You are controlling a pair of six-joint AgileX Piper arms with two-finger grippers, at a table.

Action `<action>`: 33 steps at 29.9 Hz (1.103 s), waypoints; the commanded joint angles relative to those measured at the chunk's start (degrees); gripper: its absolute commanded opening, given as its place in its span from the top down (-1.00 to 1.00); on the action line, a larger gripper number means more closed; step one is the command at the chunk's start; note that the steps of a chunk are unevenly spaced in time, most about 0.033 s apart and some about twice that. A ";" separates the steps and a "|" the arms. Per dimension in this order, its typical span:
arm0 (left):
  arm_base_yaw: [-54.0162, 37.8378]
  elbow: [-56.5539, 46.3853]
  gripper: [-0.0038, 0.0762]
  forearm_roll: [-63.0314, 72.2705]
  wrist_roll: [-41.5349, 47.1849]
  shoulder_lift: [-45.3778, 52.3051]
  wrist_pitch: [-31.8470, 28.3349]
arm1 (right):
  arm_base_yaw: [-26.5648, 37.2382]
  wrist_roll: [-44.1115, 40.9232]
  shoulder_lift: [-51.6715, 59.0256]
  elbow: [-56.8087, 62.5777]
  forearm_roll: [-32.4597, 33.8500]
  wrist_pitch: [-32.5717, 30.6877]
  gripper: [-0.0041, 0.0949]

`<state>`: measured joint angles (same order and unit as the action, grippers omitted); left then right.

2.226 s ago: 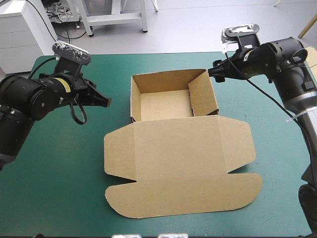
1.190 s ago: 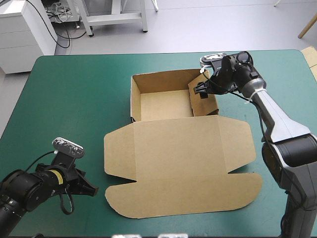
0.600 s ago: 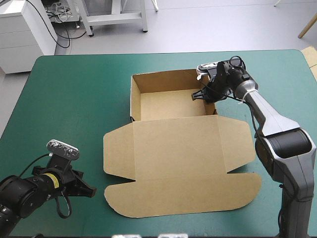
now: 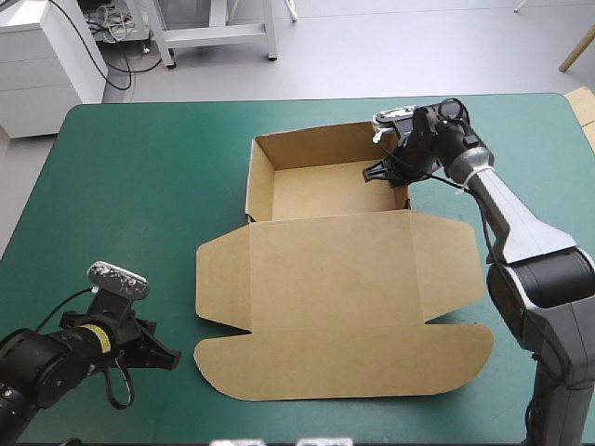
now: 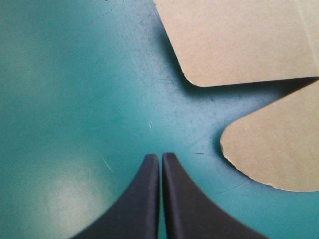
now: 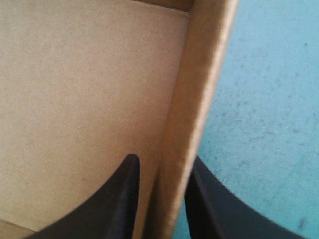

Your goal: Fold the box

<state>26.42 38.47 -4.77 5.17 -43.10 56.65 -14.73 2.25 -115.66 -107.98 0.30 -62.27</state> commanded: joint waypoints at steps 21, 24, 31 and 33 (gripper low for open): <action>0.00 1.42 0.92 -0.05 -0.04 0.43 -1.79 | 0.01 1.35 5.74 -3.96 2.90 -2.93 -0.31; 0.00 1.42 0.92 -0.05 -0.04 0.43 -1.79 | 0.01 1.35 6.82 -5.52 2.90 -3.01 -0.31; 0.00 1.42 0.92 -0.05 -0.04 0.43 -1.79 | 0.01 2.03 7.55 -7.84 2.90 -2.80 -0.31; 0.00 1.42 0.92 -0.05 -0.04 0.43 -1.79 | 0.01 2.03 6.86 -7.84 2.90 -2.81 -0.31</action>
<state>26.42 38.39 -4.77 4.91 -43.10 56.81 -14.67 3.63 -111.53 -114.09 2.62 -66.69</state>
